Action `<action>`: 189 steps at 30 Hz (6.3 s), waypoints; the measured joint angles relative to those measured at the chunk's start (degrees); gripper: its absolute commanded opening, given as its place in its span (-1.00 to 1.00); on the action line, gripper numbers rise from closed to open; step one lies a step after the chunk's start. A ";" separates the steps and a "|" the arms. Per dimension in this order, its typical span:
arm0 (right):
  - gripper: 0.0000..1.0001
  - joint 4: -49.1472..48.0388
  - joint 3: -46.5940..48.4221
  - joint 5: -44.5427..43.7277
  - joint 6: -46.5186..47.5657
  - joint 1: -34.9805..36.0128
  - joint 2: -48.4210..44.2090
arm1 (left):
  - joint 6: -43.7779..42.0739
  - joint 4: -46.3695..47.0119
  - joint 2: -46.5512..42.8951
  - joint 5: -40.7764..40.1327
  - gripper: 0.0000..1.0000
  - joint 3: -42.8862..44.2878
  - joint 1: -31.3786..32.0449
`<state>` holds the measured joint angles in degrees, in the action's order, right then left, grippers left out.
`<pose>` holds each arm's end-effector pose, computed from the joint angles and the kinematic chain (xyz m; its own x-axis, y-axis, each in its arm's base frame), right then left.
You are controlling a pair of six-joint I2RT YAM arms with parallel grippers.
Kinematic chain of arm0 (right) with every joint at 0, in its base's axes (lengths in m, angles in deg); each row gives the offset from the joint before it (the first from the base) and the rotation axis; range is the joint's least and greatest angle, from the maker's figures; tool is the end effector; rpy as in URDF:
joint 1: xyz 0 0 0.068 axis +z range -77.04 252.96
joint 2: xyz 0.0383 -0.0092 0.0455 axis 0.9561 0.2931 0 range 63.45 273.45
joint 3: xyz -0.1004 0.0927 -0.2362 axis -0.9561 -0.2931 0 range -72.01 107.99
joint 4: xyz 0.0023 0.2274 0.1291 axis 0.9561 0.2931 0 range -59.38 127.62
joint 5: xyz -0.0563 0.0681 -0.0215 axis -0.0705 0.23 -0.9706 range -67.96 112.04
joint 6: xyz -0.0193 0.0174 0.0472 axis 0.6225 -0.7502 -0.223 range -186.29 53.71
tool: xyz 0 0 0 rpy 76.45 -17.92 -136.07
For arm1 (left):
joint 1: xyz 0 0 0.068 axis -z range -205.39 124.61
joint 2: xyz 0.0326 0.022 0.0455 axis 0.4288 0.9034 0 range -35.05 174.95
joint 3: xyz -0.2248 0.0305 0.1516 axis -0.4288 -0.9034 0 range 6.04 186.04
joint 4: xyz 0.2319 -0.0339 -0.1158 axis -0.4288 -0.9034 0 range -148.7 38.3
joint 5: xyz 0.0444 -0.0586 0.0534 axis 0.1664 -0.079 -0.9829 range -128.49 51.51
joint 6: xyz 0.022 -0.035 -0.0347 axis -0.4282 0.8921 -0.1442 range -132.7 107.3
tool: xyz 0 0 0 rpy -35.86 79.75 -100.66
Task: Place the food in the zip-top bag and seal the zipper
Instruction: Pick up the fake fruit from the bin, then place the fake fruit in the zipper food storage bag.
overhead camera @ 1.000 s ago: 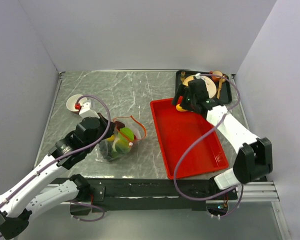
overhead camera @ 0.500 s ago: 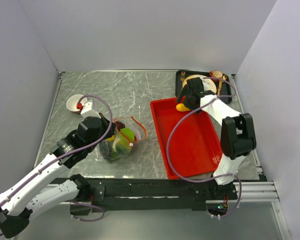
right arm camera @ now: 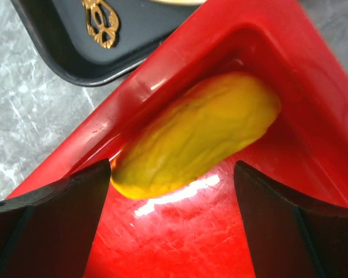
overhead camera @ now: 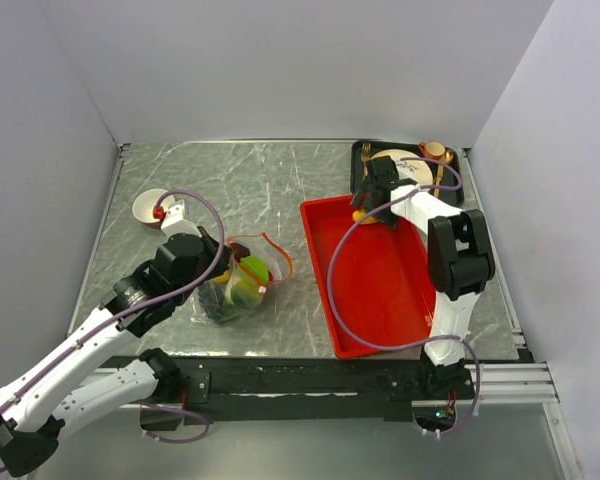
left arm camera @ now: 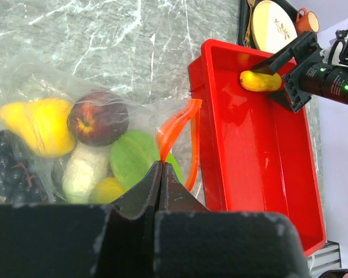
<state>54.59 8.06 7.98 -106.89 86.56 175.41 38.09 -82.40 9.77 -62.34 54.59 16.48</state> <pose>0.4098 0.0903 0.1901 -0.6730 0.4867 -0.5569 0.4510 0.8669 0.2125 0.1348 -0.1016 0.3270 -0.4785 -0.5228 -0.7055 -0.0454 0.8171 -0.5747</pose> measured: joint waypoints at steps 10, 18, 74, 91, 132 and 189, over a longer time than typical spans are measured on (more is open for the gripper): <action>-0.06 -8.66 -12.35 7.06 2.38 0.02 -4.98 | -0.02 0.13 1.11 0.09 -0.99 0.00 0.00; 0.29 -10.45 -24.94 14.23 9.49 4.81 -17.42 | -0.04 0.94 1.84 0.22 -0.99 0.00 0.00; -0.13 -1.57 -14.56 21.00 20.52 9.01 -10.71 | 0.55 2.58 2.75 1.53 -0.98 -1.09 0.00; -0.32 -2.29 -16.68 27.89 17.81 7.93 -15.32 | 0.57 2.49 2.86 1.51 -0.99 -1.11 0.00; -0.27 -6.36 -12.17 43.34 13.27 27.85 -23.82 | 0.76 3.32 3.06 3.04 -0.98 -1.31 0.00; 0.68 -16.61 -6.40 40.85 7.37 35.76 -11.93 | 1.33 -0.68 -1.99 0.15 -0.99 -0.63 0.00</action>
<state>37.98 1.66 48.83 -99.52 122.32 163.48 39.42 -83.07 7.78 -62.19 53.96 16.48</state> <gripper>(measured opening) 0.826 0.015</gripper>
